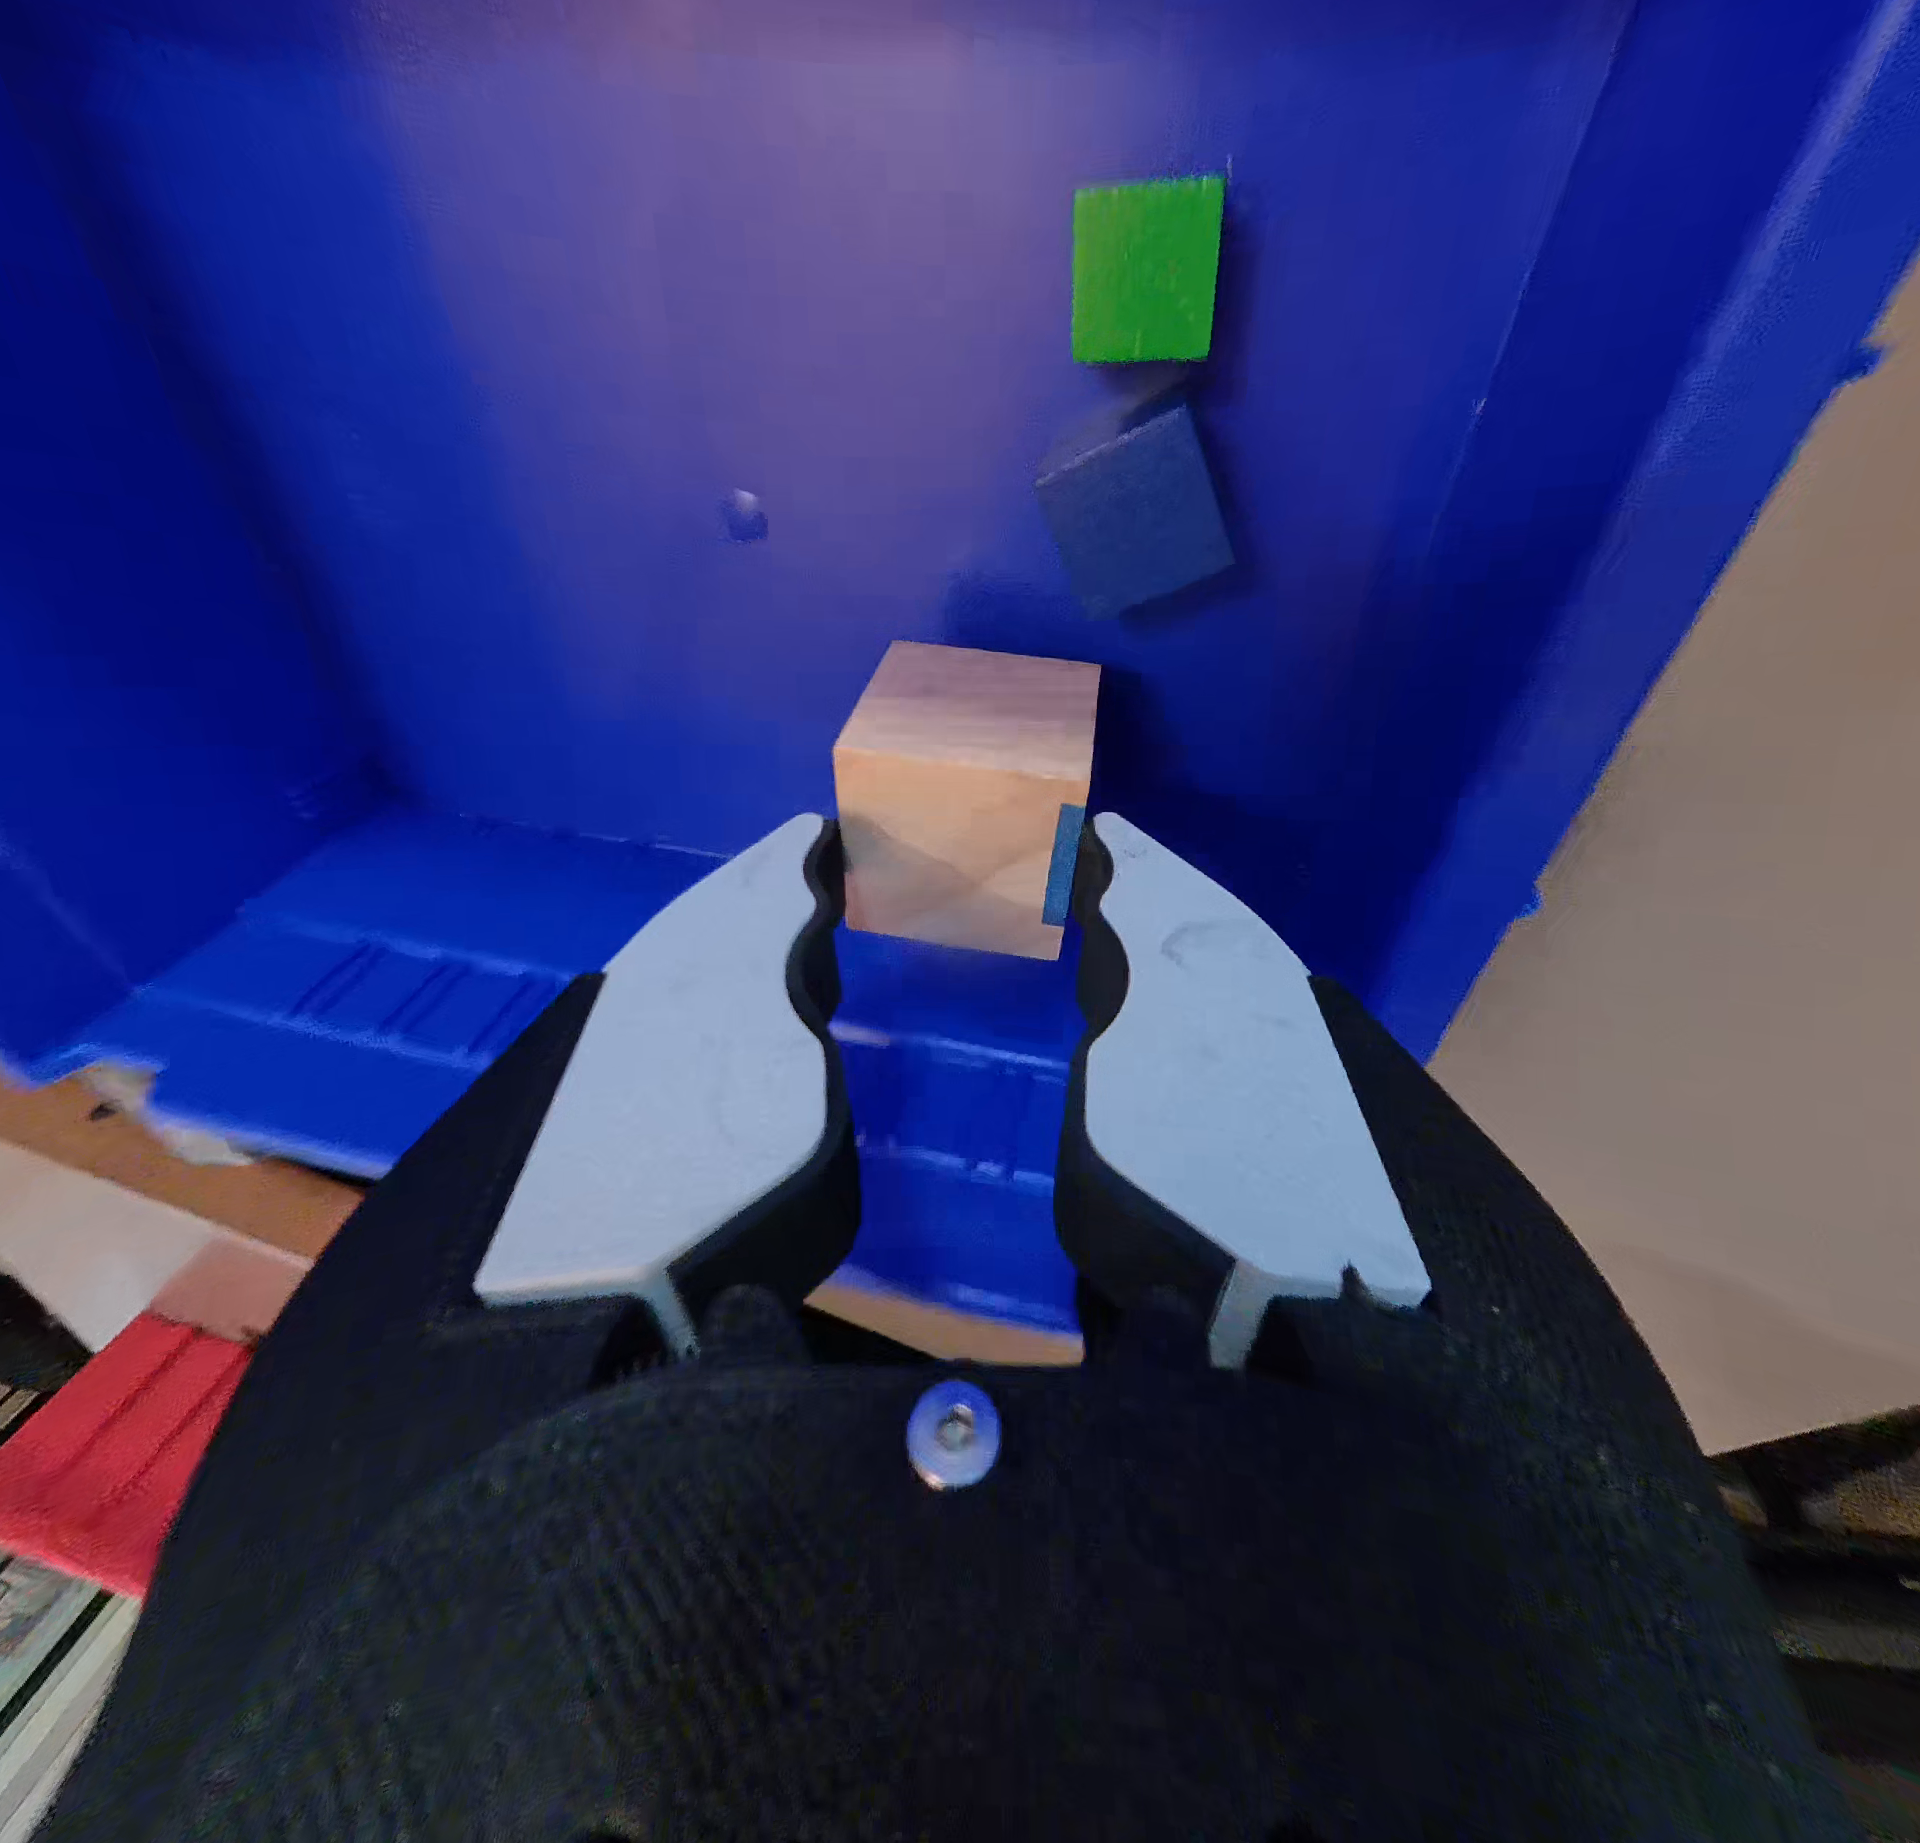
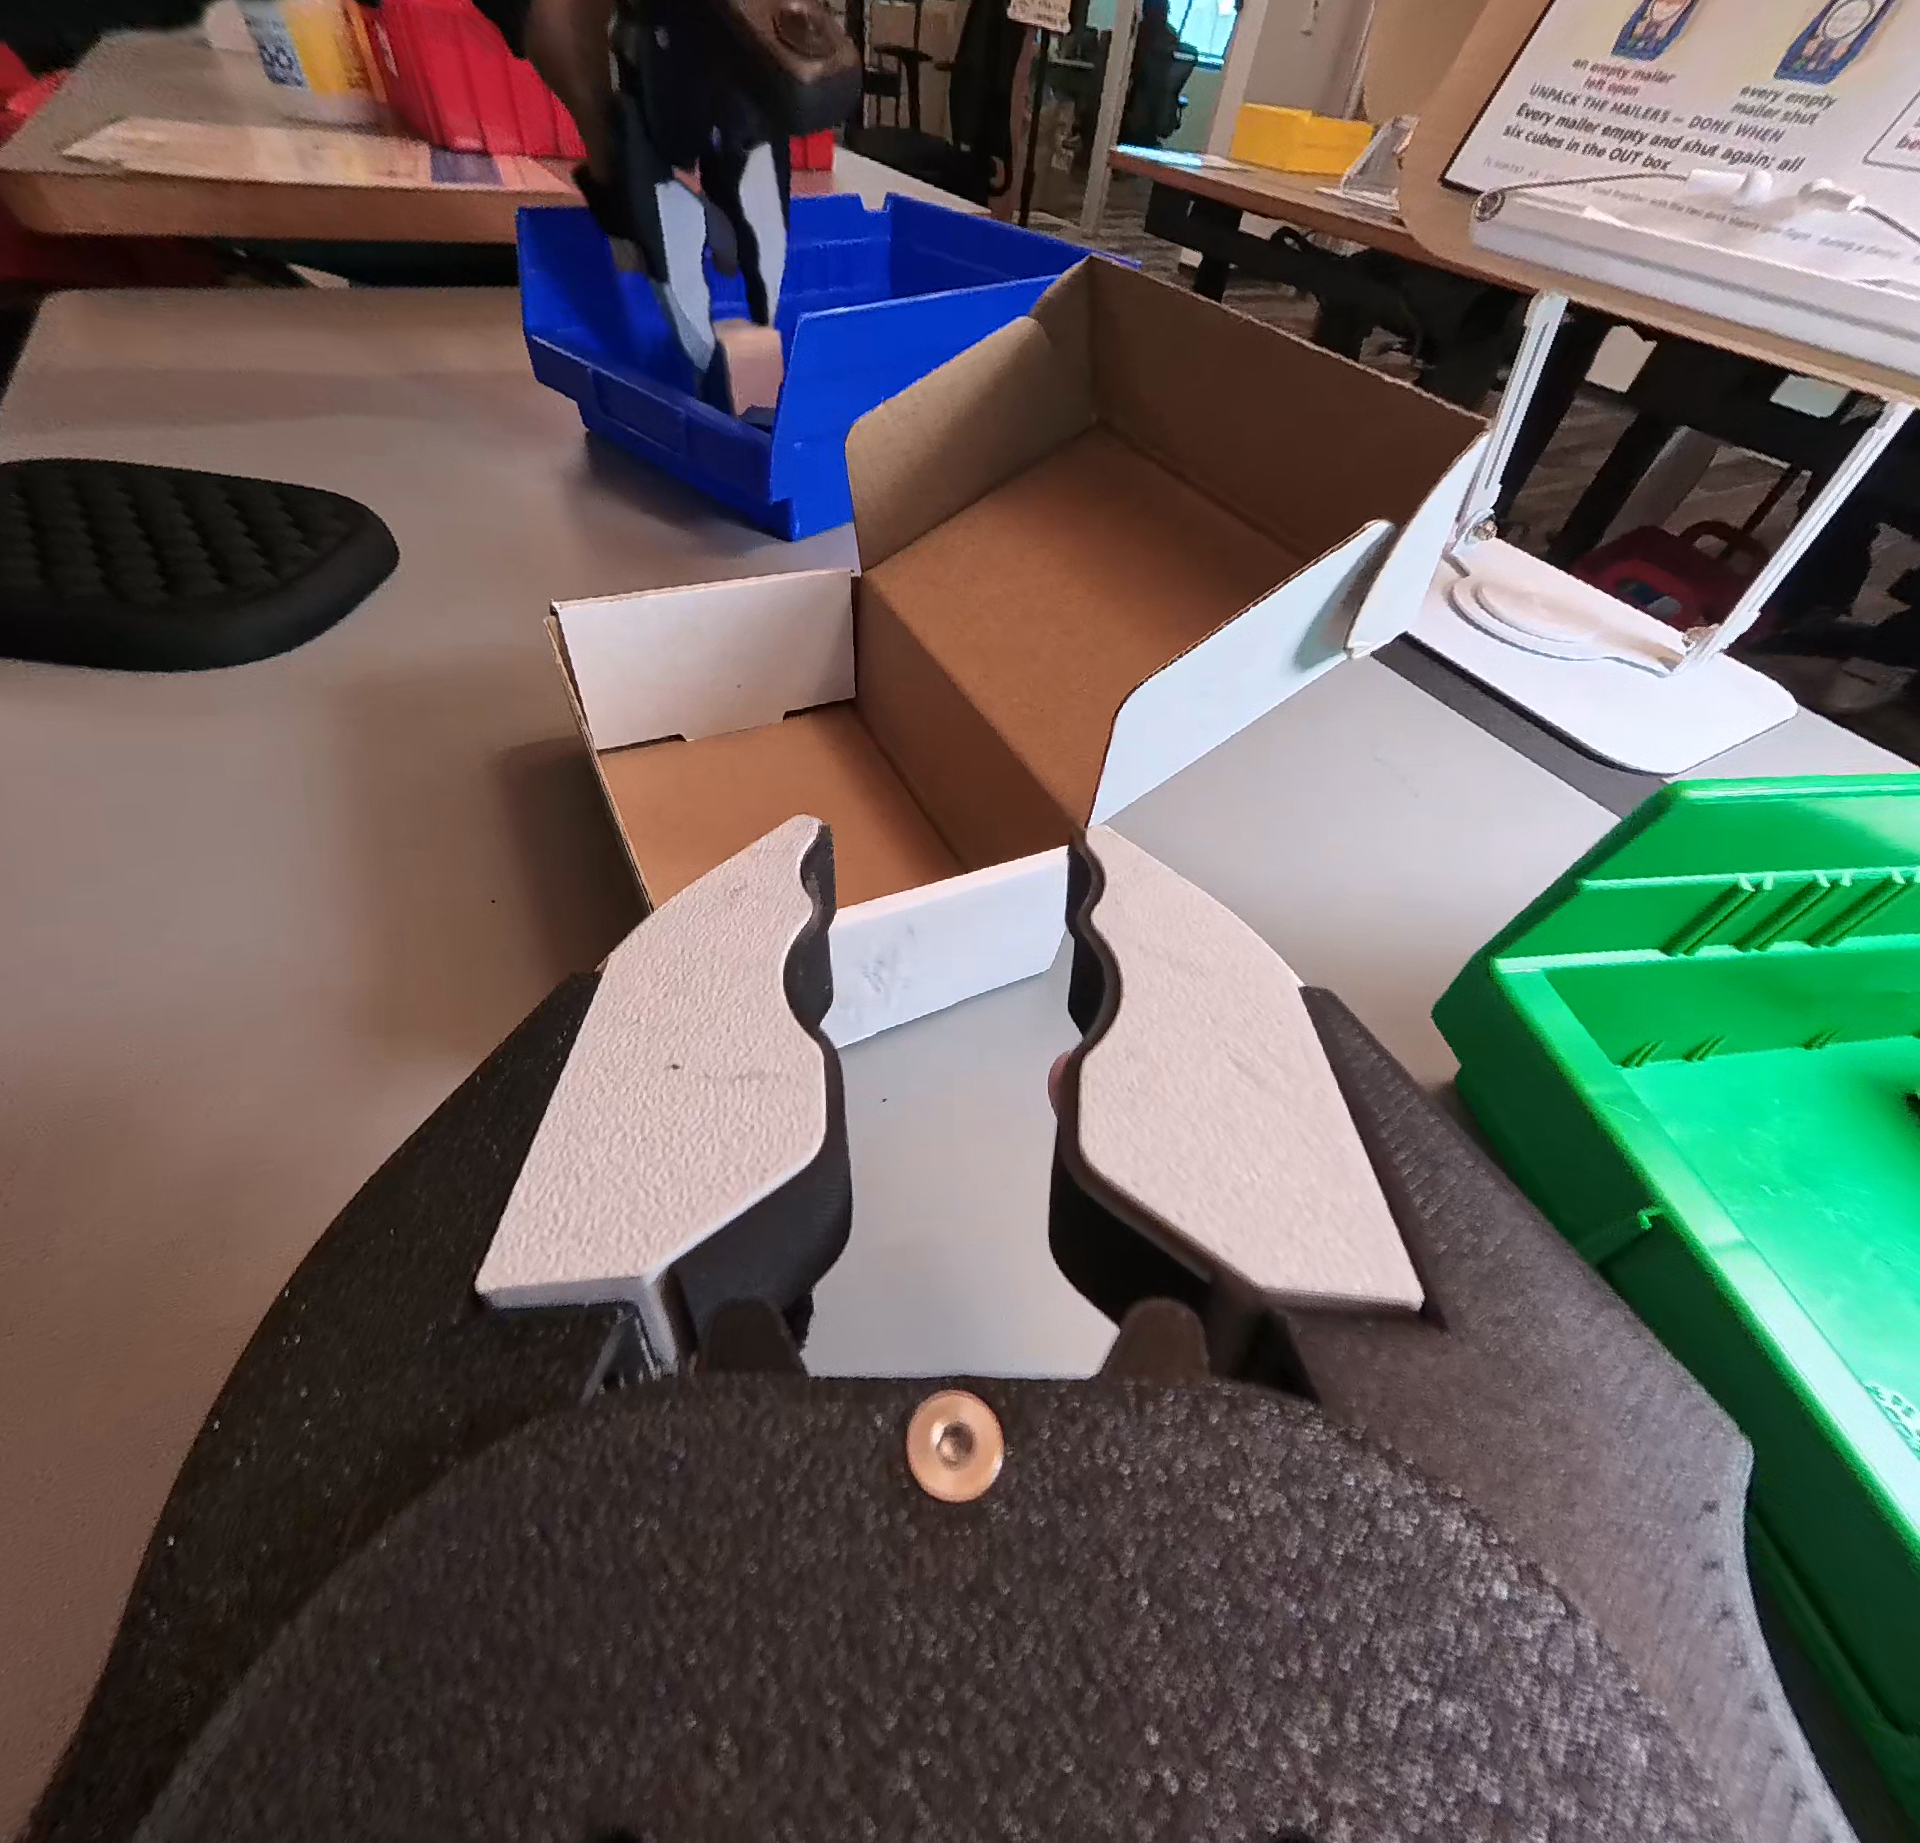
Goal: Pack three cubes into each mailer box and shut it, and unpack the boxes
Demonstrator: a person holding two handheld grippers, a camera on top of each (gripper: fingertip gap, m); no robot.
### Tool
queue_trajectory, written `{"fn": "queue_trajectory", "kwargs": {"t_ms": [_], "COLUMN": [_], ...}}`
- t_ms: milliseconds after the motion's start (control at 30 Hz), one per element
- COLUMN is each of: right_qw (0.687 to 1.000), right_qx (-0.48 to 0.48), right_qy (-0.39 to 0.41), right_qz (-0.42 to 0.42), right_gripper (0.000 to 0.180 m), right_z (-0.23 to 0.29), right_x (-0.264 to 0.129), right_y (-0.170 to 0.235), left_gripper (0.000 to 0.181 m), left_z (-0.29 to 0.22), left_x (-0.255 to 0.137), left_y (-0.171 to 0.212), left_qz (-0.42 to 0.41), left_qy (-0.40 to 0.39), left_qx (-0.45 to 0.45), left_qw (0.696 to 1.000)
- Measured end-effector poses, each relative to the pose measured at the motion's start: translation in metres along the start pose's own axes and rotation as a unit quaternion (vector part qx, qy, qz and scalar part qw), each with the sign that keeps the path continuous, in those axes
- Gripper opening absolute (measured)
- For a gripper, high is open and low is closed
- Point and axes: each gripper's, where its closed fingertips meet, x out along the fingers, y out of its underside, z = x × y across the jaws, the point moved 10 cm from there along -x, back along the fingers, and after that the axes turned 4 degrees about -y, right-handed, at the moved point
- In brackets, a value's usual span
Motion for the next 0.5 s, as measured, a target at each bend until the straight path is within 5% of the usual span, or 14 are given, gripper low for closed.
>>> {"fn": "queue_trajectory", "kwargs": {"t_ms": [300, 500], "right_qw": [1.0, 1.0], "right_qx": [0.001, -0.006], "right_qy": [-0.01, -0.012], "right_qz": [0.008, 0.003], "right_gripper": [0.042, 0.041], "right_z": [0.002, 0.006], "right_x": [0.003, 0.002], "right_y": [0.001, -0.001], "left_gripper": [0.042, 0.042], "left_z": [-0.055, -0.124], "left_x": [-0.132, -0.154], "left_y": [-0.087, -0.172], "left_qz": [-0.098, -0.137], "left_qy": [-0.023, 0.022], "left_qx": [0.091, 0.155], "left_qw": [0.991, 0.978]}}
